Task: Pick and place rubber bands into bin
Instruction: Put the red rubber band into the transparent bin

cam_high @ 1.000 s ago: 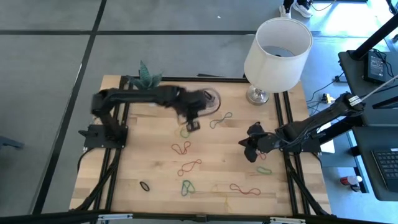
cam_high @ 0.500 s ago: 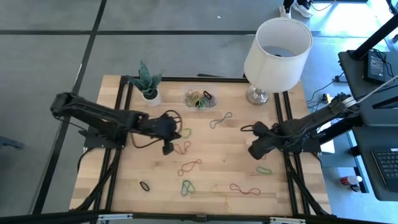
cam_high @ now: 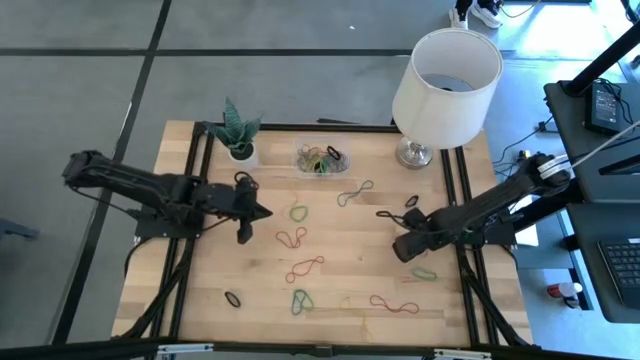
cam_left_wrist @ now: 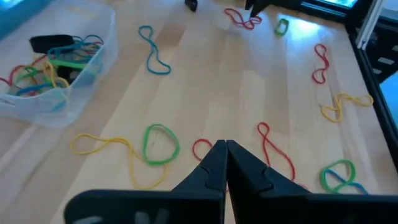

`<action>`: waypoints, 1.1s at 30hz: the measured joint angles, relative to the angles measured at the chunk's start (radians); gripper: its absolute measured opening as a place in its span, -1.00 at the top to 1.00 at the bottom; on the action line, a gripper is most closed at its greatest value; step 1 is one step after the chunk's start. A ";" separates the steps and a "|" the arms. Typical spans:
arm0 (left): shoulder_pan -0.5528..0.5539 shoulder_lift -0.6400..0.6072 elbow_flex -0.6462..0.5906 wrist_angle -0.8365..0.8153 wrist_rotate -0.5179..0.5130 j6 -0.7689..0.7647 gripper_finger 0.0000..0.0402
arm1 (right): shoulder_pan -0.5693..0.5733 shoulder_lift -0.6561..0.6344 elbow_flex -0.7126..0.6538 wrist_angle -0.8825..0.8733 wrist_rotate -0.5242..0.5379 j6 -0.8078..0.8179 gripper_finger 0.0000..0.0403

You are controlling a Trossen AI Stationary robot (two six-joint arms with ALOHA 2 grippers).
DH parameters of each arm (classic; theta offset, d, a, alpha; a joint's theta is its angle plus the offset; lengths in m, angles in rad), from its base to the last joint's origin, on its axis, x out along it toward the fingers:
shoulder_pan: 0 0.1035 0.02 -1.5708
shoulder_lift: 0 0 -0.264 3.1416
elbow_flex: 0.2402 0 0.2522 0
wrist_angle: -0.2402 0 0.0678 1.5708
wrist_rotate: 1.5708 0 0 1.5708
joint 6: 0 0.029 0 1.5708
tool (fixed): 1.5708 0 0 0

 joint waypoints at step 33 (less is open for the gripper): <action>0.087 -0.196 -0.020 -0.277 -0.073 0.293 0.99 | -0.059 0.255 0.607 -0.250 0.316 0.088 0.99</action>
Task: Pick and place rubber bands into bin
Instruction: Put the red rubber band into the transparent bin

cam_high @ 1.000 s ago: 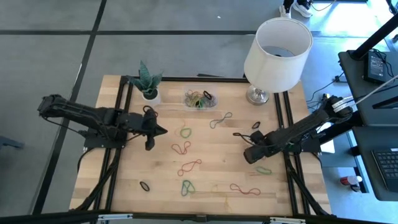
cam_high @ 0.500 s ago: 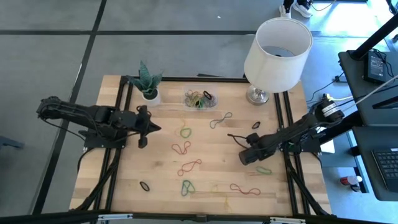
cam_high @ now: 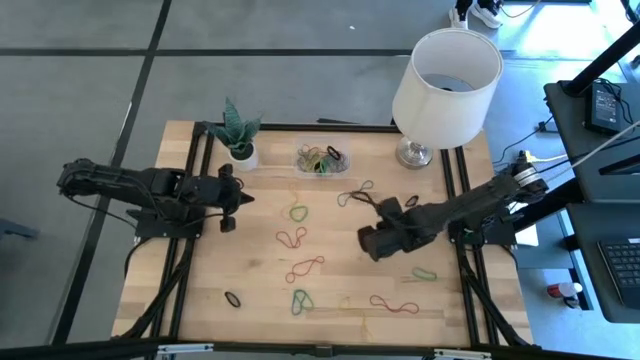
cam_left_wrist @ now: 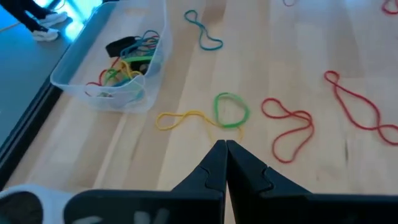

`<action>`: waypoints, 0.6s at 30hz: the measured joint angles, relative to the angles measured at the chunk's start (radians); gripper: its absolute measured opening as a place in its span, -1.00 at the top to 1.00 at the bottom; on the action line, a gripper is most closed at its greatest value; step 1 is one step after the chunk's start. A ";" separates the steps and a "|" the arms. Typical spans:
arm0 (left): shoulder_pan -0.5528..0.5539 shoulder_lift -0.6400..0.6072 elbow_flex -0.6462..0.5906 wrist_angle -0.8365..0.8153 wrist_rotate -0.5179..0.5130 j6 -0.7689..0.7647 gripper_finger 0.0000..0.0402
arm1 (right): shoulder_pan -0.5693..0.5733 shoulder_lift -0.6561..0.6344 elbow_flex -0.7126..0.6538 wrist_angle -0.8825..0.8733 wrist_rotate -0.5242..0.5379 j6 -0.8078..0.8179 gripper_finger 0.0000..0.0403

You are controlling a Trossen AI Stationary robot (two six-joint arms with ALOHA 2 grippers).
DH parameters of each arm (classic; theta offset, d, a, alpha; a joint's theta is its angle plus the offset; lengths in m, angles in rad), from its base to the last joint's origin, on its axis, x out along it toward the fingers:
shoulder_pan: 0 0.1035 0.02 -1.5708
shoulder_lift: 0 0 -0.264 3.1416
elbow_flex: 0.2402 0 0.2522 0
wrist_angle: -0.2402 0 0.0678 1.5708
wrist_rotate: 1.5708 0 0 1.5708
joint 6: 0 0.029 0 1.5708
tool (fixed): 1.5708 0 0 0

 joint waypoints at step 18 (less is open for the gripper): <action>0.024 -0.003 0.000 0.045 0.005 -0.038 0.98 | -0.439 0.393 0.707 0.203 0.204 -1.010 1.00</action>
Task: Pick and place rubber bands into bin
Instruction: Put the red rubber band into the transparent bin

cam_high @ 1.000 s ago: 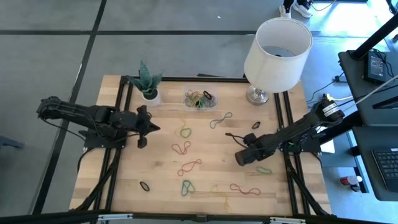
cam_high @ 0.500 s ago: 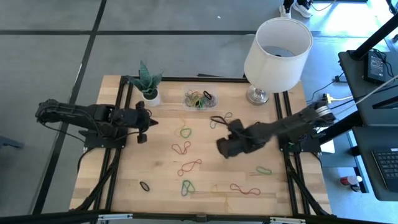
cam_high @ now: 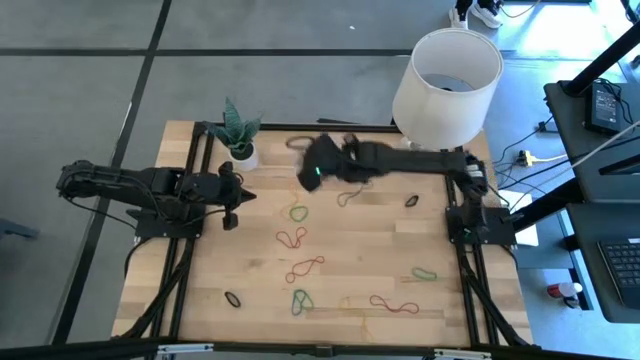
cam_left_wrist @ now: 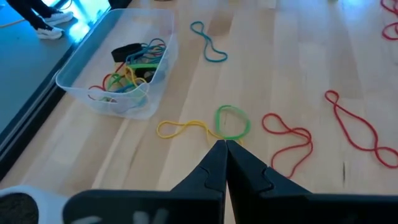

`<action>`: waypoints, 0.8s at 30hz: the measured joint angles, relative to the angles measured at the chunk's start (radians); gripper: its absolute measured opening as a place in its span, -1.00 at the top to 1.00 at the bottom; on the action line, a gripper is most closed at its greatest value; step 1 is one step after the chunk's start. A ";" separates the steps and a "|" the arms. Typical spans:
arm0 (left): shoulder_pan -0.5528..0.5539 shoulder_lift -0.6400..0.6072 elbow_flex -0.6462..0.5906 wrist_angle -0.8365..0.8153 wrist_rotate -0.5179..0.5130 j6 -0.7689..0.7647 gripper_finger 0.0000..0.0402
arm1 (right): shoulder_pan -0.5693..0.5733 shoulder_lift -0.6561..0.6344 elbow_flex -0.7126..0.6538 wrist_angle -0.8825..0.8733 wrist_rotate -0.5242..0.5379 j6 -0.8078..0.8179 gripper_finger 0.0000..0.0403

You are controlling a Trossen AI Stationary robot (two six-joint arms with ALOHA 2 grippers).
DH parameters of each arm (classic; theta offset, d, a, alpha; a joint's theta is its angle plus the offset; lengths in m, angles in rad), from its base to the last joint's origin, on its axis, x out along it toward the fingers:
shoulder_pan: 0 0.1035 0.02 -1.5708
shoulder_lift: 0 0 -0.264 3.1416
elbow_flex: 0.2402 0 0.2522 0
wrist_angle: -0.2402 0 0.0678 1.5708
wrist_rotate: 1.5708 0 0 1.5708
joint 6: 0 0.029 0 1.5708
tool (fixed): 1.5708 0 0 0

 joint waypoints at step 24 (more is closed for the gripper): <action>0.000 0.000 0.000 -0.045 0.001 -0.034 0.98 | -0.225 0.323 0.012 0.205 -0.325 -0.118 0.76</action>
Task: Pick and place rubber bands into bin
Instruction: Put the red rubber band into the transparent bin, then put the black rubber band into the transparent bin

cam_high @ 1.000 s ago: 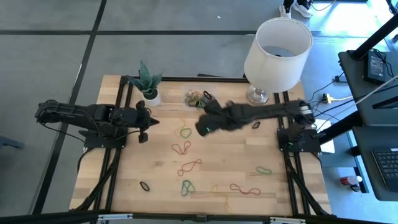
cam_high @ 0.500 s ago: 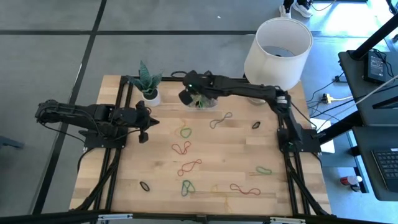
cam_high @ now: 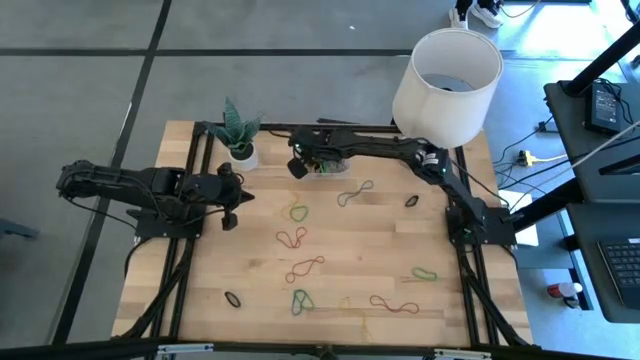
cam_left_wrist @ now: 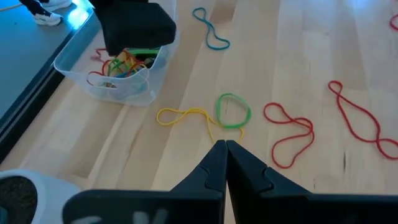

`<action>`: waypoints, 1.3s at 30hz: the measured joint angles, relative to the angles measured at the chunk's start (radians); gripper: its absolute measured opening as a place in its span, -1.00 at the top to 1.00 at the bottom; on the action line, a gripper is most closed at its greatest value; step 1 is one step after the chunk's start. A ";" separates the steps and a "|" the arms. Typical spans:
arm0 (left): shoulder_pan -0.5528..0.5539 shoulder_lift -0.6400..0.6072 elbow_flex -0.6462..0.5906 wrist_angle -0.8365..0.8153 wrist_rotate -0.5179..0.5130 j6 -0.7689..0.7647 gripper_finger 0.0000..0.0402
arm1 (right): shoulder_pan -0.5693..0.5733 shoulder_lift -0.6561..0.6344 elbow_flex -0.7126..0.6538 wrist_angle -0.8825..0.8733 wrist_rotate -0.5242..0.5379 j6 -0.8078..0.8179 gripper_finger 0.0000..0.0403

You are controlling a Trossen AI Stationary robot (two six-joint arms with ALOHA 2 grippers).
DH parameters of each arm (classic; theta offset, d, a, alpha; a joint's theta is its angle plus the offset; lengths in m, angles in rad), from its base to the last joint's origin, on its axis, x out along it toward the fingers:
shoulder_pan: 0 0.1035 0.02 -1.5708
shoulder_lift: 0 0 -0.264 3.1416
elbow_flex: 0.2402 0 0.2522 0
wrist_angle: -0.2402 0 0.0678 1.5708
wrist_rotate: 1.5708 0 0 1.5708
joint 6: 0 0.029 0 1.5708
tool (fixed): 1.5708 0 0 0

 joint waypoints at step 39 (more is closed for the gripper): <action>0.000 0.000 0.001 0.059 -0.008 -0.029 0.94 | -0.024 -0.025 0.055 -0.282 -0.006 -0.062 0.09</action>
